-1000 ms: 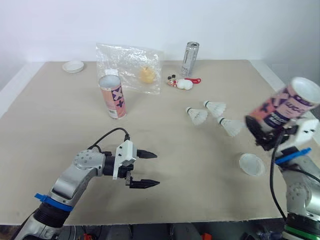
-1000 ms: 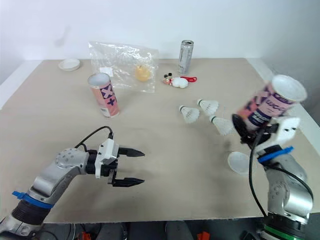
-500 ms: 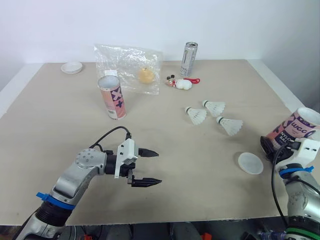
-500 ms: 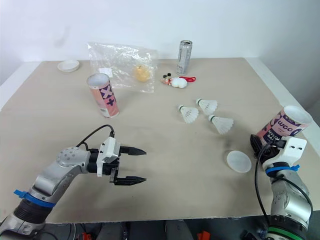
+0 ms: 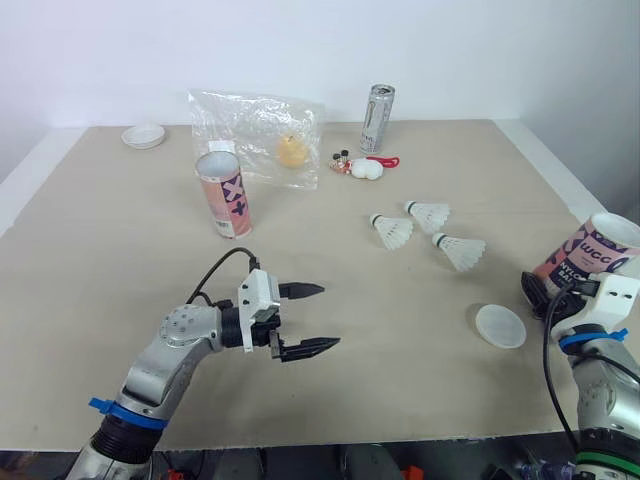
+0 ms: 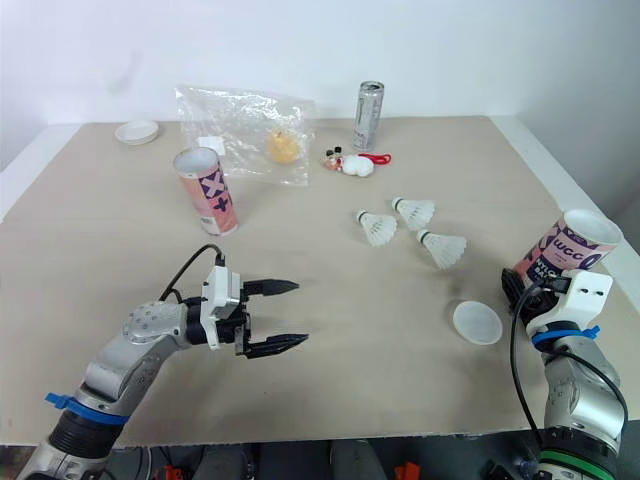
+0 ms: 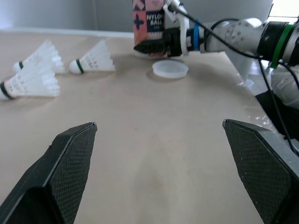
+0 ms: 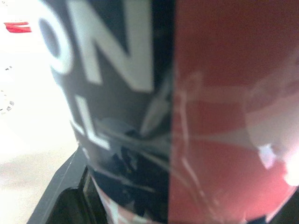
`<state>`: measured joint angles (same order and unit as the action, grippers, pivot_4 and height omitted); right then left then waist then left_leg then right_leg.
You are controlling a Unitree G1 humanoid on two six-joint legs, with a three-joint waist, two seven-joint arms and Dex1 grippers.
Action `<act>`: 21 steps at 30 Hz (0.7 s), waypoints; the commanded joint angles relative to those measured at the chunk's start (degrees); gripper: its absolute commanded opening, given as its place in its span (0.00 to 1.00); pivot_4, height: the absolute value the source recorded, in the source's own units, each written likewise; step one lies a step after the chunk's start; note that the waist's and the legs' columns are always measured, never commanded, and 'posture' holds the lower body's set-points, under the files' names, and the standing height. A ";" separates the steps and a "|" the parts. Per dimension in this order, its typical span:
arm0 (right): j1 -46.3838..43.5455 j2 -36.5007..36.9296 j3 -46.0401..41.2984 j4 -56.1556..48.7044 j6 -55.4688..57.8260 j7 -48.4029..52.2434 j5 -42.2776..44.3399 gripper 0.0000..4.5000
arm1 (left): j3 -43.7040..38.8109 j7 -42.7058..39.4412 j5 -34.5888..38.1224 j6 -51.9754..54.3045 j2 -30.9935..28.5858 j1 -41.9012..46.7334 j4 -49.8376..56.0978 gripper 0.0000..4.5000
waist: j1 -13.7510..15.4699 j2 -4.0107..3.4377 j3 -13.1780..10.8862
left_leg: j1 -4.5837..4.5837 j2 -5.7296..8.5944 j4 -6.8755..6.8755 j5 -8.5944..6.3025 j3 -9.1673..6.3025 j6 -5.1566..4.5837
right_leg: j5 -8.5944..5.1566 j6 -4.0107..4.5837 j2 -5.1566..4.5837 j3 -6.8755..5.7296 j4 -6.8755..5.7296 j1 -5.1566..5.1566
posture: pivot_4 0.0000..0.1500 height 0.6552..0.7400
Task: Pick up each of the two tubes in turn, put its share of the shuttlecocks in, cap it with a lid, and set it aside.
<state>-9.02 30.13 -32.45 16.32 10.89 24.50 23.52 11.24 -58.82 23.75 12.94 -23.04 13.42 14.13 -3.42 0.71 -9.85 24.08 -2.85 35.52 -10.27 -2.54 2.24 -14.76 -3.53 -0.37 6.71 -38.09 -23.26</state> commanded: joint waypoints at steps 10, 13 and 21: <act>0.39 2.56 -1.07 -0.82 3.45 0.75 2.53 0.96 | 0.37 -4.30 3.06 -2.86 0.54 0.46 1.45 1.00 | 0.00 0.00 0.00 | 0.00 0.00 0.00 0.00 0.00 0.00 | 0.00 0.00 0.00 0.01 0.00 0.01 | 1.00 1.00; 1.28 2.85 -0.77 -1.89 4.00 1.26 2.54 0.98 | 0.42 -4.95 2.59 -3.28 0.48 0.72 0.65 1.00 | 0.00 -0.02 0.01 | 0.01 0.02 0.00 0.00 0.00 0.00 | -0.01 0.00 0.00 0.02 0.00 -0.01 | 1.00 1.00; 5.79 2.11 -2.43 -8.58 6.50 0.47 4.74 0.98 | 0.40 -5.58 1.48 -5.08 0.87 1.36 -1.75 1.00 | 0.01 -0.02 0.01 | 0.01 0.02 -0.01 0.00 0.00 0.00 | -0.02 0.01 0.00 0.02 0.00 -0.02 | 1.00 1.00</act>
<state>-3.28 31.71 -32.72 10.42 17.45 25.07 27.11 11.58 -64.18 25.16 8.93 -22.25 14.29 11.79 -3.41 0.69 -9.84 24.10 -2.83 35.50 -10.27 -2.54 2.23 -14.79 -3.52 -0.37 6.73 -38.09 -23.28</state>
